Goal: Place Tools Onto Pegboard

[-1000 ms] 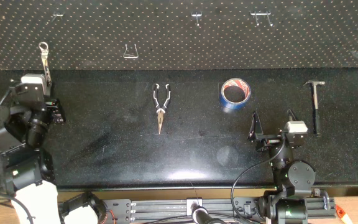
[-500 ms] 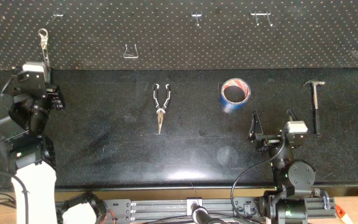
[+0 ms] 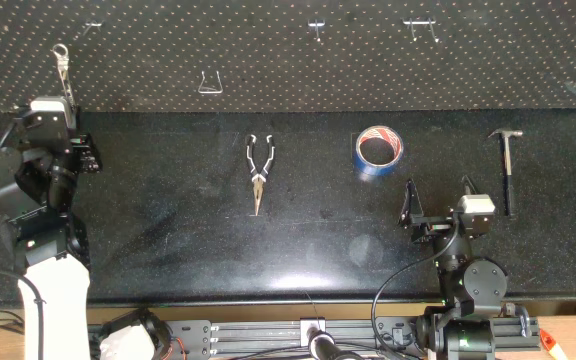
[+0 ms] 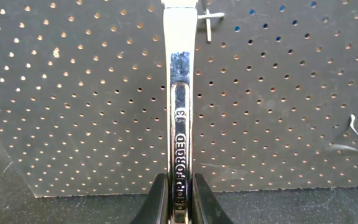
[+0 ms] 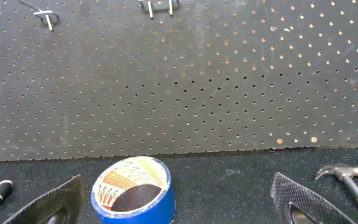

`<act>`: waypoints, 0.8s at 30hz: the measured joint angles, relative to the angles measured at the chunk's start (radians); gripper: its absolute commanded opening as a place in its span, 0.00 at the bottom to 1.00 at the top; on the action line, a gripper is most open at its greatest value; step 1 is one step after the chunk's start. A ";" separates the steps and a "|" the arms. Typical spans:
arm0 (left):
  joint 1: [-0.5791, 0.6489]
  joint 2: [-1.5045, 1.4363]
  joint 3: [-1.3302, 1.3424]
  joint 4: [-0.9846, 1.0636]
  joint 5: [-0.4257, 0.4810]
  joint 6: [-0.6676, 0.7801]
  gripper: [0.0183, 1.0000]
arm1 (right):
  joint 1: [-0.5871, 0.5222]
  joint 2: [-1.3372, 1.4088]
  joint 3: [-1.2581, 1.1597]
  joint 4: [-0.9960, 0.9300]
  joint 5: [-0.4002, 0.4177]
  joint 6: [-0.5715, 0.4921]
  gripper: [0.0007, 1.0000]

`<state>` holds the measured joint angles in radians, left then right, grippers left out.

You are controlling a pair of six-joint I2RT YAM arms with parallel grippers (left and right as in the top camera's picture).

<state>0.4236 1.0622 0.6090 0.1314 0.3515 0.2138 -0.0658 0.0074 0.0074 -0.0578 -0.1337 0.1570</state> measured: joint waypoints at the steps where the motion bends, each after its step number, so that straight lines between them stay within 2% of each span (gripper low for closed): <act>1: 0.000 0.000 0.000 0.005 -0.008 -0.005 0.01 | 0.000 0.000 0.000 0.000 0.000 0.000 0.98; 10: 0.000 0.027 0.000 0.012 -0.010 -0.011 0.01 | 0.000 0.000 0.000 0.000 0.000 0.000 0.98; 24: 0.000 0.067 0.000 0.024 0.047 0.019 0.01 | 0.000 0.000 0.000 0.000 0.000 0.000 0.98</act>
<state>0.4236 1.1294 0.6090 0.1551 0.3981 0.2333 -0.0658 0.0074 0.0074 -0.0578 -0.1337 0.1574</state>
